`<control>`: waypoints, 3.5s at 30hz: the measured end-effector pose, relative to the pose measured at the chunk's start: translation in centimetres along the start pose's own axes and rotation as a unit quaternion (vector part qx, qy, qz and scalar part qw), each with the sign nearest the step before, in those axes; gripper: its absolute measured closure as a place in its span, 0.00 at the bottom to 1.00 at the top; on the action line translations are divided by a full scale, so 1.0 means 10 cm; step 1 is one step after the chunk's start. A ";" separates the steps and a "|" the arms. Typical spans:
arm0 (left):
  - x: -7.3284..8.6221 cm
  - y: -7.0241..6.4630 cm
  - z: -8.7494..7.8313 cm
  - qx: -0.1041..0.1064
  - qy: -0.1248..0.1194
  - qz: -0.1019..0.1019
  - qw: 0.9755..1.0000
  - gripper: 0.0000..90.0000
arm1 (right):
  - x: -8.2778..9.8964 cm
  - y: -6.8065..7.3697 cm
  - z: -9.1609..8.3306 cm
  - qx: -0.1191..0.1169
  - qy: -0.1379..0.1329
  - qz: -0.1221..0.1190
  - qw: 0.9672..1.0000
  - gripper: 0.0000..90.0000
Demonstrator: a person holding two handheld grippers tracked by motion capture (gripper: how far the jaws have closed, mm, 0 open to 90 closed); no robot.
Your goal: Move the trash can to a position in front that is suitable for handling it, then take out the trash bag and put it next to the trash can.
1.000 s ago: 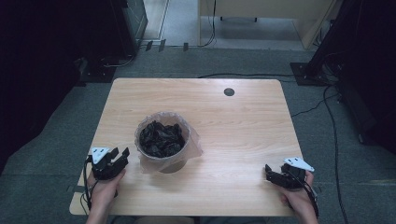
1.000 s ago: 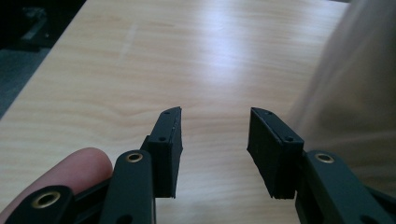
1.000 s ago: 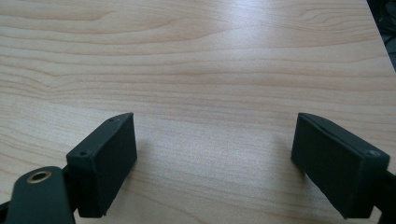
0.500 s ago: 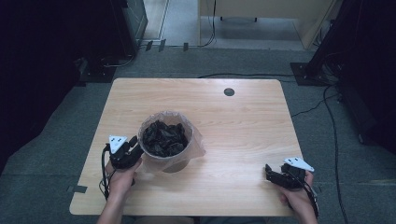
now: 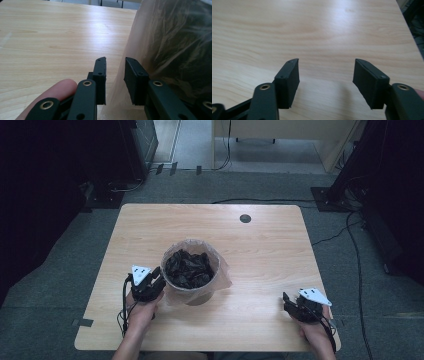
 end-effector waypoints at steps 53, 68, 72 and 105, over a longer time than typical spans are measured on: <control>0.16 -0.17 0.05 0.043 0.029 0.027 0.998 0.60 | -0.62 1.05 0.26 -0.107 -0.103 0.044 0.988 0.59; 0.49 -0.02 0.04 0.028 0.107 0.051 0.993 0.42 | -0.30 0.82 0.43 -0.069 -0.025 0.059 0.996 0.45; 0.56 -0.07 0.06 0.030 0.123 0.067 0.990 0.38 | -0.27 0.80 0.46 -0.065 -0.009 0.063 0.996 0.45; 0.59 -0.47 -0.01 0.056 0.069 0.128 0.988 0.43 | -0.19 0.91 0.49 -0.071 0.035 -0.019 0.997 0.30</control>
Point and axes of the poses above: each handheld gripper's, and its own axes: z roughly forward along the jaws, x roughly out of its underside, y roughly to its left, the point moved 3 cm from there along z, roughly forward along the jaws, and after that the axes turned 8 degrees about -y, right-handed, at the moved point
